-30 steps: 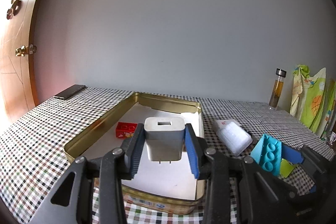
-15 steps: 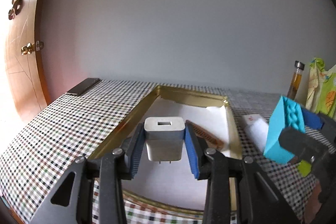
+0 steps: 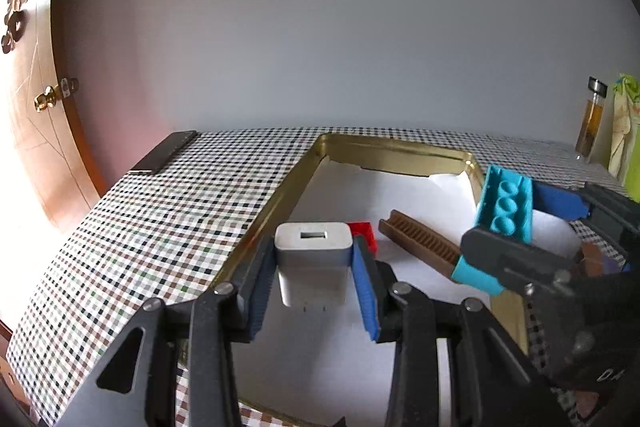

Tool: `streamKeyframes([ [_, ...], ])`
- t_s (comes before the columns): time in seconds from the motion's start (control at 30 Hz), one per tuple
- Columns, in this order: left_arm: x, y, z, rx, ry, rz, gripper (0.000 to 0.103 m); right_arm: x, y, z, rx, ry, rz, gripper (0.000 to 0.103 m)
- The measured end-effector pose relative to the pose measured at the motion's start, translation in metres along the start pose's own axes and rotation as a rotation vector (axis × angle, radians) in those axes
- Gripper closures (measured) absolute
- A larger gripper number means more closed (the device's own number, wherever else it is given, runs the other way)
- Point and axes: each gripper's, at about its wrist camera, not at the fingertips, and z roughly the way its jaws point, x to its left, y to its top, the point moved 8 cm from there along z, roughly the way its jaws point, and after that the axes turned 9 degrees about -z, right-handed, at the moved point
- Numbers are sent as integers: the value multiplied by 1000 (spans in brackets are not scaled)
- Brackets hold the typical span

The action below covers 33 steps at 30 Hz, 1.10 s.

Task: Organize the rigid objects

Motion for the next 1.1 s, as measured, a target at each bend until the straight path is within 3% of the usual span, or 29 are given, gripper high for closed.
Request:
streamKeyframes([
  [0.37, 7, -2, 10, 22, 55, -8, 65, 6, -5, 16, 22, 12, 4, 29],
  [0.43, 8, -3, 8, 13, 80, -8, 58, 7, -7, 19, 28, 27, 13, 29],
  [0.5, 10, -3, 5, 2, 91, -27, 30, 6, -9, 20, 32, 41, 23, 29],
  [0.57, 11, -2, -1, -20, 90, -39, 20, 4, -9, 17, 22, 38, 29, 28],
  [0.9, -5, 2, -29, -97, 57, -66, 1, -18, -16, -21, -13, -52, 33, 25],
  [1.1, -29, -1, -45, -117, 8, -73, 1, -44, -29, -60, -43, -132, 38, 24],
])
